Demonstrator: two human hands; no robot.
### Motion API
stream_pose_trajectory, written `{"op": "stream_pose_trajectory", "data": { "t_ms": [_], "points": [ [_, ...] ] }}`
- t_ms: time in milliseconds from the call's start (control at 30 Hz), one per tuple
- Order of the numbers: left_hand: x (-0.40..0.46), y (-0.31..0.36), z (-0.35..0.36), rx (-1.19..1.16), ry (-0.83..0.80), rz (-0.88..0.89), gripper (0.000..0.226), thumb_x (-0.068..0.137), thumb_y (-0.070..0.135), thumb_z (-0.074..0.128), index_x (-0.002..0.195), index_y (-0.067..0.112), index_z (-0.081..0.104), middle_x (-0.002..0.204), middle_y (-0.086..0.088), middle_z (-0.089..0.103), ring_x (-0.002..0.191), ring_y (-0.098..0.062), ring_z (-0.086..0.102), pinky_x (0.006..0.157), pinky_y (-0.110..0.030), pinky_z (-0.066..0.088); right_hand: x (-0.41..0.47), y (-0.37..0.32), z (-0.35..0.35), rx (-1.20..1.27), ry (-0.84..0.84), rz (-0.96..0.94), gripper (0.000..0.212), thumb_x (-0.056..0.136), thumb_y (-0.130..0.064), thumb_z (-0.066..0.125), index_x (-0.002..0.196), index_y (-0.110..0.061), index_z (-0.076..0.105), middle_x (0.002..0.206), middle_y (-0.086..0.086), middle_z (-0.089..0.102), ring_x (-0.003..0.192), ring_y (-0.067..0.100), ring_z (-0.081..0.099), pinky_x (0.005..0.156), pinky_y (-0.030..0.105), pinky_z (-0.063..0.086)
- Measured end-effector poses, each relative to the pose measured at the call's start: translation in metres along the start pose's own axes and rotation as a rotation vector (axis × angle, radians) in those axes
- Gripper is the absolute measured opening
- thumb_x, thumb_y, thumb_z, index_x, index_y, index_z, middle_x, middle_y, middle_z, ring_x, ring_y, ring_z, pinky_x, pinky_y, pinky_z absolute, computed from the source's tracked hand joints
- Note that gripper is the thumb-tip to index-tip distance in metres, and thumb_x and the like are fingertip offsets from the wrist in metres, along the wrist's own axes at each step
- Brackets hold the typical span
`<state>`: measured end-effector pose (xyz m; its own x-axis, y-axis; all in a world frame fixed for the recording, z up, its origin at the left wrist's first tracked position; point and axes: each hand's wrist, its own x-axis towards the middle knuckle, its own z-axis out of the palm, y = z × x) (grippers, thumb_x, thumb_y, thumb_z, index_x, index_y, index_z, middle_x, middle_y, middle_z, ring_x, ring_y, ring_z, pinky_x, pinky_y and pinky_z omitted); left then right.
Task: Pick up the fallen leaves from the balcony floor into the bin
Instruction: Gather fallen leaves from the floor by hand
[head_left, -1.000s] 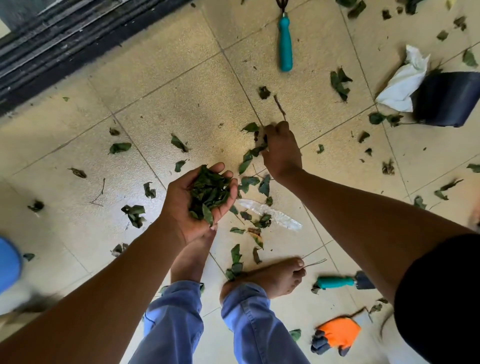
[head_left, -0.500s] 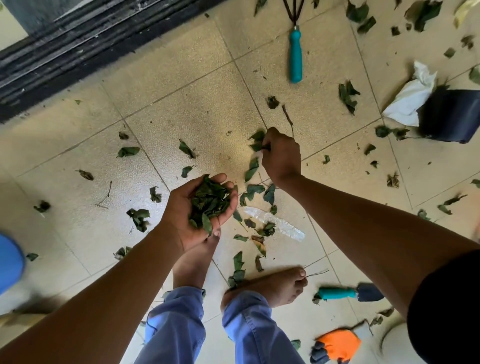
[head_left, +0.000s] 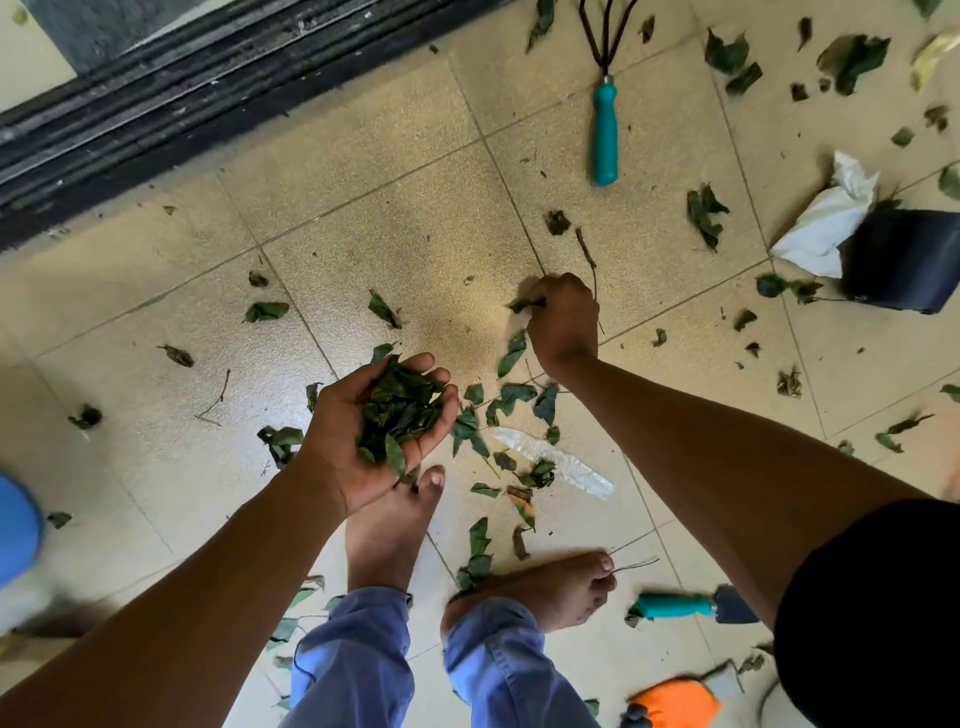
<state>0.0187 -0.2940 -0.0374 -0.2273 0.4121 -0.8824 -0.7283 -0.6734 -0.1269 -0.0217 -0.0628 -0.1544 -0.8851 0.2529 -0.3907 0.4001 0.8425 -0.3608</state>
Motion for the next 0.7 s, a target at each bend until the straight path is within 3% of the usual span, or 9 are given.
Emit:
{"op": "stream_pose_trajectory", "data": {
  "t_ms": [100, 200, 267, 367, 467, 533, 600, 700],
  "points": [
    [0.001, 0.000, 0.000, -0.018, -0.005, -0.002, 0.041, 0.104, 0.032, 0.047, 0.094, 0.002, 0.073, 0.102, -0.016, 0.067, 0.096, -0.030, 0.068, 0.093, -0.040, 0.058, 0.012, 0.002, -0.010, 0.054, 0.033, 0.069, 0.019, 0.088, -0.004, 0.067, 0.107, -0.003, 0.069, 0.092, -0.016, 0.051, 0.094, 0.018, 0.060, 0.083, 0.020, 0.042],
    [0.001, 0.000, 0.000, -0.035, -0.003, -0.002, 0.040, 0.103, 0.031, 0.048, 0.094, 0.002, 0.073, 0.103, -0.016, 0.066, 0.096, -0.030, 0.068, 0.093, -0.040, 0.058, 0.028, 0.001, -0.024, 0.043, 0.017, 0.081, 0.014, 0.085, -0.006, 0.070, 0.099, -0.007, 0.074, 0.101, 0.006, 0.070, 0.099, 0.028, 0.066, 0.084, 0.030, 0.050],
    [0.002, 0.001, 0.000, -0.045, -0.001, 0.003, 0.039, 0.103, 0.031, 0.048, 0.095, 0.002, 0.073, 0.103, -0.016, 0.066, 0.095, -0.030, 0.068, 0.092, -0.041, 0.058, 0.038, -0.002, -0.034, 0.012, 0.012, 0.058, 0.015, 0.084, -0.006, 0.071, 0.099, -0.008, 0.072, 0.102, 0.013, 0.072, 0.099, 0.032, 0.067, 0.082, 0.034, 0.053],
    [0.001, 0.001, 0.000, -0.049, -0.008, 0.004, 0.039, 0.103, 0.032, 0.048, 0.094, 0.002, 0.072, 0.102, -0.016, 0.066, 0.095, -0.030, 0.068, 0.091, -0.040, 0.058, 0.048, -0.006, -0.044, 0.088, 0.057, 0.054, 0.031, 0.084, -0.007, 0.071, 0.112, -0.011, 0.057, 0.097, 0.007, 0.066, 0.087, 0.024, 0.063, 0.069, 0.033, 0.048],
    [0.001, 0.002, -0.003, -0.042, -0.014, 0.006, 0.040, 0.104, 0.033, 0.048, 0.094, 0.003, 0.073, 0.102, -0.015, 0.066, 0.097, -0.029, 0.068, 0.093, -0.040, 0.058, 0.056, -0.012, -0.042, 0.110, 0.056, 0.030, 0.051, 0.085, -0.005, 0.067, 0.130, -0.021, 0.048, 0.097, 0.001, 0.063, 0.087, 0.018, 0.060, 0.072, 0.029, 0.045],
    [0.001, 0.002, -0.007, -0.056, -0.008, 0.013, 0.040, 0.104, 0.033, 0.048, 0.094, 0.003, 0.073, 0.102, -0.015, 0.067, 0.096, -0.029, 0.068, 0.093, -0.040, 0.058, 0.064, -0.015, -0.041, 0.095, 0.041, 0.056, 0.048, 0.086, -0.002, 0.063, 0.129, -0.024, 0.056, 0.104, 0.001, 0.062, 0.095, 0.018, 0.059, 0.078, 0.030, 0.049],
    [-0.001, 0.003, -0.012, -0.066, -0.013, 0.022, 0.039, 0.103, 0.032, 0.048, 0.095, 0.003, 0.072, 0.102, -0.015, 0.066, 0.097, -0.030, 0.068, 0.092, -0.040, 0.058, 0.072, -0.016, -0.040, 0.078, 0.043, 0.106, 0.035, 0.087, -0.002, 0.063, 0.116, -0.022, 0.067, 0.113, 0.005, 0.065, 0.105, 0.022, 0.062, 0.084, 0.029, 0.051],
    [-0.005, 0.004, -0.020, -0.062, -0.022, 0.032, 0.037, 0.102, 0.032, 0.048, 0.096, 0.004, 0.071, 0.102, -0.015, 0.066, 0.097, -0.030, 0.067, 0.090, -0.041, 0.059, 0.083, -0.011, -0.039, 0.013, 0.034, 0.160, 0.028, 0.086, -0.001, 0.065, 0.105, -0.021, 0.073, 0.116, 0.007, 0.066, 0.107, 0.022, 0.063, 0.083, 0.022, 0.048]
  ]
}}
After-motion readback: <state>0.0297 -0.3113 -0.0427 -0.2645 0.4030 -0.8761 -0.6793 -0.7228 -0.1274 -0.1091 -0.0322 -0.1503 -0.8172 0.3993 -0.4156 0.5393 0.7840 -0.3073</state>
